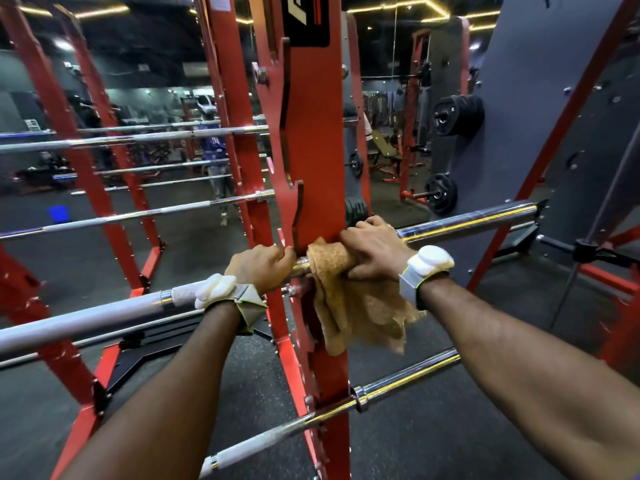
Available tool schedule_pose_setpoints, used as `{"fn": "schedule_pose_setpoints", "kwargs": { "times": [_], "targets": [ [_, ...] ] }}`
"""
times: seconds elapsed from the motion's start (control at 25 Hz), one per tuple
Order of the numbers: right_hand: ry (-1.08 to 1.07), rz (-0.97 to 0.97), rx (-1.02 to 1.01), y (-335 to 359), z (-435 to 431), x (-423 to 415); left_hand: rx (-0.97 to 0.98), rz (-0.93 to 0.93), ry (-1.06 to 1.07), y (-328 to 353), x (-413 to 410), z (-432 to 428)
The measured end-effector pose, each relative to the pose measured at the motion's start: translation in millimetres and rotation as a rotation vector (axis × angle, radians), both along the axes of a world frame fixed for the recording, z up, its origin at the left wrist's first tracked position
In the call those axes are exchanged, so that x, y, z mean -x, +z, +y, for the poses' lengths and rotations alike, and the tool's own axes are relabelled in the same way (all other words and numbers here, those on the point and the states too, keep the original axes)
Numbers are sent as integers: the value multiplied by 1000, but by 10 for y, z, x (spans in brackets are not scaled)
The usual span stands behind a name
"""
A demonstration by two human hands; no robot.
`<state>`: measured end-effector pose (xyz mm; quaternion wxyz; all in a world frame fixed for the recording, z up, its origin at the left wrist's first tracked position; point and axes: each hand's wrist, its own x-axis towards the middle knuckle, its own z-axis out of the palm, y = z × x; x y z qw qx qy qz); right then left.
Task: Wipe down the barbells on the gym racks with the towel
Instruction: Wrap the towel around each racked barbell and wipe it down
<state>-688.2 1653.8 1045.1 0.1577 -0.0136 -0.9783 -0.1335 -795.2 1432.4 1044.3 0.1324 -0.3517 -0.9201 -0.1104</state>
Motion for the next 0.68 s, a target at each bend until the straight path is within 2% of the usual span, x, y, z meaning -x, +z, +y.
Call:
{"fn": "schedule_pose_setpoints", "kwargs": {
  "times": [0.12,0.2,0.4,0.52,0.68],
  "targets": [
    [-37,215,15,-191,-244,4,62,57,-13,-24,6,19],
    [-71,351,26,-298,-375,65,32,55,4,-10,-6,16],
    [-70,538,9,-471,-666,259,-36,121,20,-24,-59,50],
    [-4,520,-3,-441,-592,237,-14,124,3,-40,-6,46],
    [123,355,-73,-286,-134,69,-47,82,-10,-24,12,15]
  ]
}}
